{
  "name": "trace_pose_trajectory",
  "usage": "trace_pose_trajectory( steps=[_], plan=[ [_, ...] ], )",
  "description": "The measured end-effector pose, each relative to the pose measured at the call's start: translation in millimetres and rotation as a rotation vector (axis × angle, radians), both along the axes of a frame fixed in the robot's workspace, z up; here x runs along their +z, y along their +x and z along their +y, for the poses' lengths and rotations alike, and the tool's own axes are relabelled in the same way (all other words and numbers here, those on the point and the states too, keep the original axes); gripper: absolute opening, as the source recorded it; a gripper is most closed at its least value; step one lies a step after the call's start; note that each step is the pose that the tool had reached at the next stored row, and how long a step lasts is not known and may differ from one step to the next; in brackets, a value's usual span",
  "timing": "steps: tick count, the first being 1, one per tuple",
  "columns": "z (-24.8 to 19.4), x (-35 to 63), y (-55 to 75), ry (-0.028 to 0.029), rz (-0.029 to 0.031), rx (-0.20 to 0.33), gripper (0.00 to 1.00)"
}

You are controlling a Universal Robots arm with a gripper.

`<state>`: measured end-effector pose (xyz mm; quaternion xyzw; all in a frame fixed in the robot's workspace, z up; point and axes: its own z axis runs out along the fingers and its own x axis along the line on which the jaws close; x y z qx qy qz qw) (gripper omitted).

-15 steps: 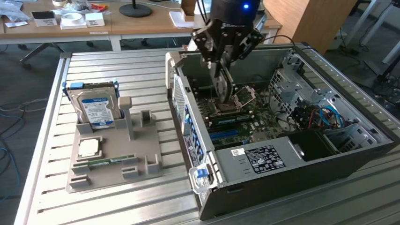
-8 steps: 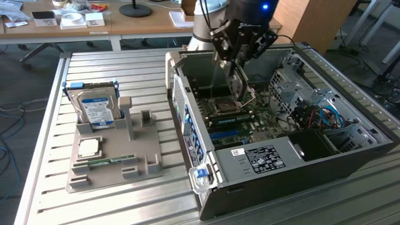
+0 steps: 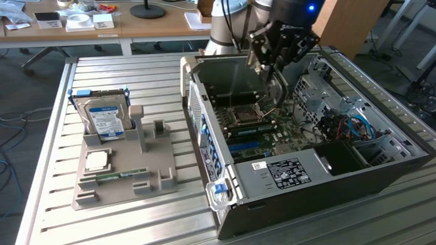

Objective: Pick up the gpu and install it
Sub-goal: 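Pick up the gpu and move the gpu toward the slot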

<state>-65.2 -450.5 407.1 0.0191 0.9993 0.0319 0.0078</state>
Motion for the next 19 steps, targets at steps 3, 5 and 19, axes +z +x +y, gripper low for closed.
trace_pose_trajectory(
  steps=[3, 5, 19],
  plan=[
    [0.0, 0.0, 13.8, 0.0007, 0.0000, 0.000, 0.27],
    [0.0, 0.0, 22.8, 0.0011, 0.0000, 0.000, 0.27],
    [0.0, -0.1, 86.4, 0.0024, 0.0000, 0.000, 0.27]
  ],
)
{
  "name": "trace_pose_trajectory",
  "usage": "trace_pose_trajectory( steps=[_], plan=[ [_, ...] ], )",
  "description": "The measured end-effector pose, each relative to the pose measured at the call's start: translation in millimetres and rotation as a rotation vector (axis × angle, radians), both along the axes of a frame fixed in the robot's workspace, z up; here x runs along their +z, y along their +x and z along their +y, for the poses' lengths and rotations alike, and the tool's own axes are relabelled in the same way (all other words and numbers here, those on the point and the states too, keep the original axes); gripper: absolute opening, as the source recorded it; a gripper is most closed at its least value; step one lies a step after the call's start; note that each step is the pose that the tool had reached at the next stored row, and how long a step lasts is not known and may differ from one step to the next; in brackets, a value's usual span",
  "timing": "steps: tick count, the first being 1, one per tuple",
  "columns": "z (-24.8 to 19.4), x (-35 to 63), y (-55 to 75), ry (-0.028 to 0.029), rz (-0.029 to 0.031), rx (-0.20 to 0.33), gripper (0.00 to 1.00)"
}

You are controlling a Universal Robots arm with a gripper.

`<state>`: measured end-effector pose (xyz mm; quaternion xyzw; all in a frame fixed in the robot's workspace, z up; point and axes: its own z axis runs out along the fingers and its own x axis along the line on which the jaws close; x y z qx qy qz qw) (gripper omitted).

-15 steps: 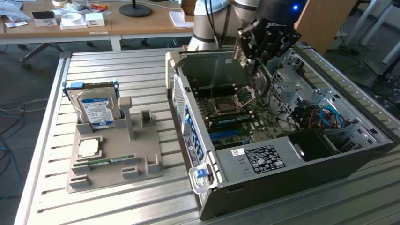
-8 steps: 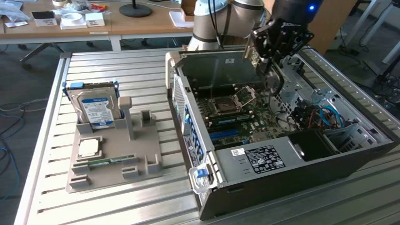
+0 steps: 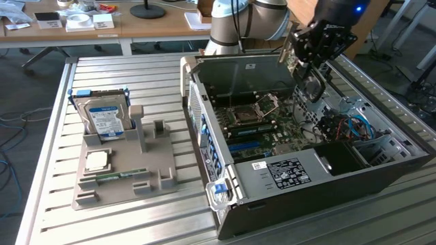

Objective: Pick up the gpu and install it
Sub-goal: 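Pick up the gpu and move the gpu toward the slot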

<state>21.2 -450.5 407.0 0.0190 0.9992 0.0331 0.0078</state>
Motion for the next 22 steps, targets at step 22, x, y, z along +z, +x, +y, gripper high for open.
trace_pose_trajectory(
  steps=[22],
  plan=[
    [-0.1, 0.0, 25.9, -0.0001, 0.0000, 0.000, 0.27]
  ],
)
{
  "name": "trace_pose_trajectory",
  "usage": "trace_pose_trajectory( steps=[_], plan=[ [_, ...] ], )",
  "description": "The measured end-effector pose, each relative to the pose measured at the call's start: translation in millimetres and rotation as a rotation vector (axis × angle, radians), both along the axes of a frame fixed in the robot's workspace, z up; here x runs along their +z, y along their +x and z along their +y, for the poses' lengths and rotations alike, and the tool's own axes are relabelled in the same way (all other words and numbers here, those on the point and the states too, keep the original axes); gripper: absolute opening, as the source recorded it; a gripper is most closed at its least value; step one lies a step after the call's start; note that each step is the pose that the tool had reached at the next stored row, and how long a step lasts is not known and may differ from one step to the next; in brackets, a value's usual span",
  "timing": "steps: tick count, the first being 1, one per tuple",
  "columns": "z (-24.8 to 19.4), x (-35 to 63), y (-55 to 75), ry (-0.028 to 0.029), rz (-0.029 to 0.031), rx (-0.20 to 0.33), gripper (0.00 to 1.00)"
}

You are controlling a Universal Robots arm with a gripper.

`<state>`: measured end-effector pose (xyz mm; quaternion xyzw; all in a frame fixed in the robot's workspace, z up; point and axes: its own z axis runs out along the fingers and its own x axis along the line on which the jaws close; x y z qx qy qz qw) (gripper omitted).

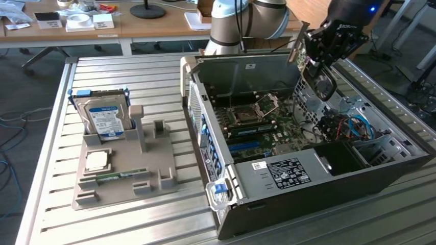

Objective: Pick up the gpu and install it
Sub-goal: 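Pick up the gpu and move the gpu toward the slot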

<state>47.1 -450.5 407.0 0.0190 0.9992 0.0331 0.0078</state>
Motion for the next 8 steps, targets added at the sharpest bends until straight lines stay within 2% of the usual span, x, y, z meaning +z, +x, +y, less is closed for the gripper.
trace_pose_trajectory(
  steps=[8],
  plan=[
    [0.0, -2.1, 6.7, 0.0000, 0.0000, 0.000, 0.27]
  ],
)
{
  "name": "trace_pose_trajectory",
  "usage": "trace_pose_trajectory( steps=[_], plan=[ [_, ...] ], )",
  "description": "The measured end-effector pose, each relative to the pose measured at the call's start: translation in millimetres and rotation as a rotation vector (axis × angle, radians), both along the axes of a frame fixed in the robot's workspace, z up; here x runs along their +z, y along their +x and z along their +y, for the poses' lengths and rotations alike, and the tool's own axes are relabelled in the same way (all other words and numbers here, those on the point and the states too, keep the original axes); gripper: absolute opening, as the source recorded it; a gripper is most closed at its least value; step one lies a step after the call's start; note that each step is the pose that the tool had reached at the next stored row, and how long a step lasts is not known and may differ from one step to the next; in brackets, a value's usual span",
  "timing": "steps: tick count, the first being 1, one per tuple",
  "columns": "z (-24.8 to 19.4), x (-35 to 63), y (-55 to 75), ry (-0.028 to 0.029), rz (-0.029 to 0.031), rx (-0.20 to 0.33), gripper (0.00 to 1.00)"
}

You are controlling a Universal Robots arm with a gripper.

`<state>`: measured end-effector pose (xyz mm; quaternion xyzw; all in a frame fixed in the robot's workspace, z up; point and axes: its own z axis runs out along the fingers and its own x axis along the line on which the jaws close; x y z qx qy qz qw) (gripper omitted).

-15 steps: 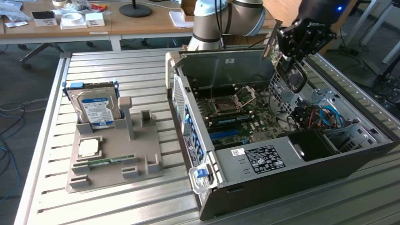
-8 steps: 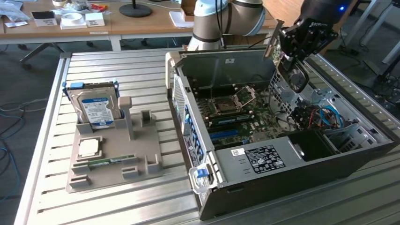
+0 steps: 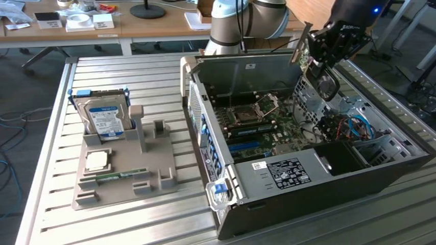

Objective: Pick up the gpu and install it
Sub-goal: 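Pick up the gpu and move the gpu toward the slot, then insert the gpu into the slot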

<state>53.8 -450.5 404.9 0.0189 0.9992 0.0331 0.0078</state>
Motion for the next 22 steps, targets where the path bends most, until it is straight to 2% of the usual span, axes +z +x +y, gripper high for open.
trace_pose_trajectory(
  steps=[22],
  plan=[
    [0.0, -3.3, 3.2, 0.0001, 0.0000, 0.000, 0.27]
  ],
)
